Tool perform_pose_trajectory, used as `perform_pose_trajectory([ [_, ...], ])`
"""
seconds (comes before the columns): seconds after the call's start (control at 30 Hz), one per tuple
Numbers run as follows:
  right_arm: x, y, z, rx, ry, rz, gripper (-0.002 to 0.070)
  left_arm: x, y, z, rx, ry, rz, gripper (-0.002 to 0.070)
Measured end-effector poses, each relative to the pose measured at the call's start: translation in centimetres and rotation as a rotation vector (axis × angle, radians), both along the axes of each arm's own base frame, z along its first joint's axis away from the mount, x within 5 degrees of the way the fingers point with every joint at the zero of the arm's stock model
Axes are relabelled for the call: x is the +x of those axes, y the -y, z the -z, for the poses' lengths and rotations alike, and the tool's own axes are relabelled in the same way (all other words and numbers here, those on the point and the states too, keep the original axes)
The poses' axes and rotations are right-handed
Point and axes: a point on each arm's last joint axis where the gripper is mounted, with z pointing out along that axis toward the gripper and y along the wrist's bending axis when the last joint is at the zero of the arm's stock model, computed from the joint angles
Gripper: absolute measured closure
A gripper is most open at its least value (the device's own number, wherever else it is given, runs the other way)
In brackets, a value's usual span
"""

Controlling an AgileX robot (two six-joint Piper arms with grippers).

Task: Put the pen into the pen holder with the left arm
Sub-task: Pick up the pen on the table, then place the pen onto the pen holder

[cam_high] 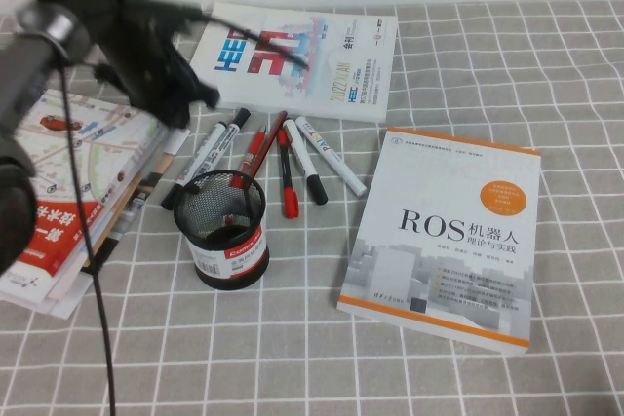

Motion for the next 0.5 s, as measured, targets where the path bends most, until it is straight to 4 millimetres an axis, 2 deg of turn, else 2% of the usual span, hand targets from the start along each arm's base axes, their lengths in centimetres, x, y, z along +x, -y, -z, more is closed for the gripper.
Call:
perform_pose_trajectory([
  [0.03, 0.0, 0.0, 0.0, 0.000, 0.000, 0.000, 0.0691, -0.3, -0.1, -1.3, -0.006, 0.025, 0.000, 0.0626],
  [0.17, 0.0, 0.0, 0.0, 0.000, 0.000, 0.000, 0.0692, -2.5, -0.4, -8.6, -0.062, 0.163, 0.004, 0.0625],
  [0.27, 0.0, 0.0, 0.0, 0.000, 0.000, 0.000, 0.0692, -4.7, -0.5, -12.8, -0.117, 0.236, 0.016, 0.0626],
  [0.37, 0.0, 0.0, 0.0, 0.000, 0.000, 0.000, 0.0691, -7.3, -0.8, -15.4, -0.160, 0.260, 0.030, 0.0625],
  [0.5, 0.0, 0.0, 0.0, 0.000, 0.000, 0.000, 0.0691, -10.7, -1.5, -16.8, -0.181, 0.303, 0.028, 0.0626],
])
